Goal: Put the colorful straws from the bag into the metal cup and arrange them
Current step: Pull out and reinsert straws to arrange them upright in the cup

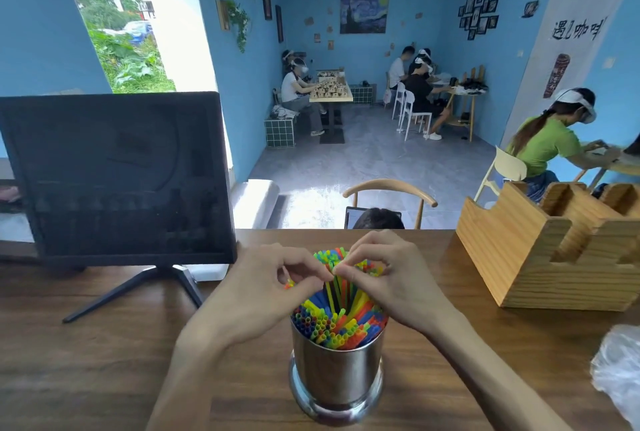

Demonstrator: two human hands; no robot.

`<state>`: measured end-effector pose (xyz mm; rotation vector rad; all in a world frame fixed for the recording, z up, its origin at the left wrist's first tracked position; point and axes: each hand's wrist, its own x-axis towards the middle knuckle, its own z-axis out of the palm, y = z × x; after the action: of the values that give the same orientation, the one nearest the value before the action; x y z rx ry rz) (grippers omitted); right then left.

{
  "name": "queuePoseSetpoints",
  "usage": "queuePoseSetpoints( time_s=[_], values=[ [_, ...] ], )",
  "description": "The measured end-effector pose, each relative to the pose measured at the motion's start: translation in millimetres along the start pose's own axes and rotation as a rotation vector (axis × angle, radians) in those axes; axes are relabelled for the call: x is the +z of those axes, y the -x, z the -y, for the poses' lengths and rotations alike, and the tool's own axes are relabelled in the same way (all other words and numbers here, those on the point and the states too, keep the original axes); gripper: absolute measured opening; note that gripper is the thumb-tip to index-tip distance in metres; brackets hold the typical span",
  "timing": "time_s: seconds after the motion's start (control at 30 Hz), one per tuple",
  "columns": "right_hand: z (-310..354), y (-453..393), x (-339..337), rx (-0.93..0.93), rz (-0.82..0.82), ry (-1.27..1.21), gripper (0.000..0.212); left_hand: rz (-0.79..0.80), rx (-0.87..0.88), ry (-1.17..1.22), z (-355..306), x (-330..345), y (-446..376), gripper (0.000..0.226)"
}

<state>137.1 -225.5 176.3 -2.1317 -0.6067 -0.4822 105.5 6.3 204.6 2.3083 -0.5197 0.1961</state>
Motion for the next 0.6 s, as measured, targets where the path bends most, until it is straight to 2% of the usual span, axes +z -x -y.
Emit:
queuePoseSetpoints(
  time_s=[0.13, 0.2, 0.6],
  values=[
    [-5.4, -4.9, -6.8, 0.066, 0.061, 0.035, 0.011, 0.239, 0.019, 0.100, -4.3, -0.2, 11.7, 0.028],
    [-6.0, -5.0, -6.9, 0.074, 0.075, 0.041, 0.013, 0.286, 0.046, 0.054, -5.9, 3.3, 13.1, 0.031],
    [-7.9, -5.0, -3.2, 0.097, 0.067, 0.030, 0.013, 0.174, 0.119, -0.054, -4.1, 10.7, 15.4, 0.017]
  ],
)
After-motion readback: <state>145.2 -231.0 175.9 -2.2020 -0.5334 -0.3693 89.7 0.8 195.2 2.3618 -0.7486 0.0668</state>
